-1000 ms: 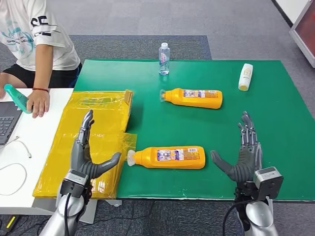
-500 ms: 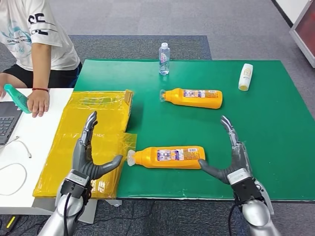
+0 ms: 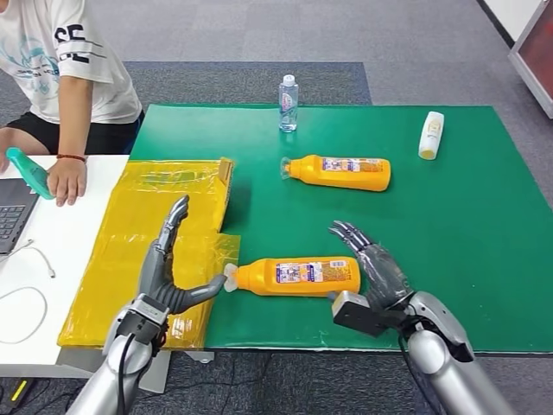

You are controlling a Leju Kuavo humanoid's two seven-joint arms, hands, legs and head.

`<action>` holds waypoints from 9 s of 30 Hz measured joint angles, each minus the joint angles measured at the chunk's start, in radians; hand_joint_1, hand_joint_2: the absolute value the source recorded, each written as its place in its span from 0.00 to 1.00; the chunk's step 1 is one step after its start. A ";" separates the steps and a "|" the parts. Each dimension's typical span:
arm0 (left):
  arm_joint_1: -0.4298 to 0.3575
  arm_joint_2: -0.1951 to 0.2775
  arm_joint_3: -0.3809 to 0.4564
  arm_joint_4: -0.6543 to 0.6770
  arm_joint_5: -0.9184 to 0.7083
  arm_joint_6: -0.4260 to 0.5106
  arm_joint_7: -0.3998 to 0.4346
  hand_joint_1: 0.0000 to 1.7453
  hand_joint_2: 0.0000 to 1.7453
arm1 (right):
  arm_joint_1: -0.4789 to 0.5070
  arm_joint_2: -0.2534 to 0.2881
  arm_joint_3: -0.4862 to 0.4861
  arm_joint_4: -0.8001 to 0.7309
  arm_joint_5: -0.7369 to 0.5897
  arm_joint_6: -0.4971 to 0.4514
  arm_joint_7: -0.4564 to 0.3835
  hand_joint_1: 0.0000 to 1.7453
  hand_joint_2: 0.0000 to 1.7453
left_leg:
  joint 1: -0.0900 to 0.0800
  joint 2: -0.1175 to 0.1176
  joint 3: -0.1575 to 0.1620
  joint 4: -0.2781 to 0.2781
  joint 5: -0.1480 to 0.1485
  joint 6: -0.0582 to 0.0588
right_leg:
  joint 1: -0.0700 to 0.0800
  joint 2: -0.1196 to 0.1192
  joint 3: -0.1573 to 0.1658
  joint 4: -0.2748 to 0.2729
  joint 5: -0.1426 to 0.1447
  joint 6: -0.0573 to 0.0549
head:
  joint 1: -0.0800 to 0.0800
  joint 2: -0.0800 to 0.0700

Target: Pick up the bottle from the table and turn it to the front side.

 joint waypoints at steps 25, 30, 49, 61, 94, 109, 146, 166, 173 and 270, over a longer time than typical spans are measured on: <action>-0.043 0.215 -0.178 -0.003 0.227 -0.554 -0.022 0.00 1.00 | -0.288 -0.034 0.250 0.207 -0.037 0.123 0.029 0.00 1.00 | 0.000 0.000 0.000 0.000 0.001 0.000 | 0.000 0.000 0.000 0.000 0.000 0.000 | 0.000 0.000; -0.050 0.230 -0.192 -0.001 0.170 -0.470 -0.022 0.00 1.00 | -0.293 -0.040 0.272 0.236 -0.049 0.124 0.039 0.00 1.00 | 0.000 0.000 0.000 0.000 0.001 0.000 | 0.000 0.000 0.000 0.000 0.000 0.000 | 0.000 0.000; -0.065 0.207 -0.191 0.043 -0.090 -0.233 0.067 0.00 1.00 | -0.274 -0.082 0.294 0.311 -0.059 0.118 0.068 0.00 1.00 | 0.000 0.000 0.000 0.000 0.001 0.000 | 0.000 0.000 0.000 0.000 0.000 0.000 | 0.000 0.000; -0.082 0.202 -0.191 0.062 -0.068 -0.254 0.062 0.00 1.00 | -0.274 -0.082 0.304 0.333 -0.095 0.135 0.035 0.00 1.00 | 0.000 0.000 0.000 0.000 0.001 0.000 | 0.000 0.000 0.000 0.000 0.000 0.000 | 0.000 0.000; -0.103 0.171 -0.205 0.107 -0.061 -0.259 0.051 0.00 1.00 | -0.291 0.037 0.392 0.427 -0.038 0.087 0.091 0.00 1.00 | 0.000 0.000 0.000 0.000 0.002 0.000 | 0.000 0.000 0.001 0.000 0.001 0.001 | 0.000 0.000; -0.093 0.174 -0.209 0.107 -0.064 -0.259 0.051 0.00 1.00 | -0.347 0.034 0.418 0.447 0.017 0.152 0.132 0.00 1.00 | 0.000 0.000 0.000 0.000 0.002 0.001 | 0.000 0.000 0.000 0.000 0.001 0.001 | 0.000 0.000; -0.130 0.184 -0.210 0.123 -0.057 -0.262 0.051 0.00 1.00 | -0.466 0.044 0.554 0.550 -0.014 0.214 0.143 1.00 1.00 | 0.000 0.000 0.000 0.000 0.002 0.001 | 0.000 0.000 0.000 0.000 0.001 0.001 | 0.000 0.000; -0.100 0.200 -0.206 0.107 -0.055 -0.258 0.042 0.00 1.00 | -0.356 0.040 0.393 0.576 -0.221 0.022 0.059 1.00 1.00 | 0.000 0.000 0.000 0.000 0.002 0.001 | 0.000 0.000 0.000 0.000 0.001 0.001 | 0.000 0.000; -0.053 0.216 -0.190 0.071 -0.060 -0.258 0.042 0.00 1.00 | -0.230 0.038 0.140 0.539 -0.305 0.022 -0.011 1.00 1.00 | 0.000 -0.002 0.000 0.000 0.001 0.002 | 0.000 -0.002 0.001 0.000 0.000 0.001 | 0.000 0.000; -0.246 0.069 -0.010 0.359 0.516 -0.921 0.035 0.00 1.00 | 0.017 0.148 0.006 0.055 -0.456 0.239 -0.265 1.00 1.00 | -0.001 -0.002 -0.003 0.000 0.002 0.002 | -0.001 -0.003 -0.002 0.000 0.000 0.002 | 0.000 0.000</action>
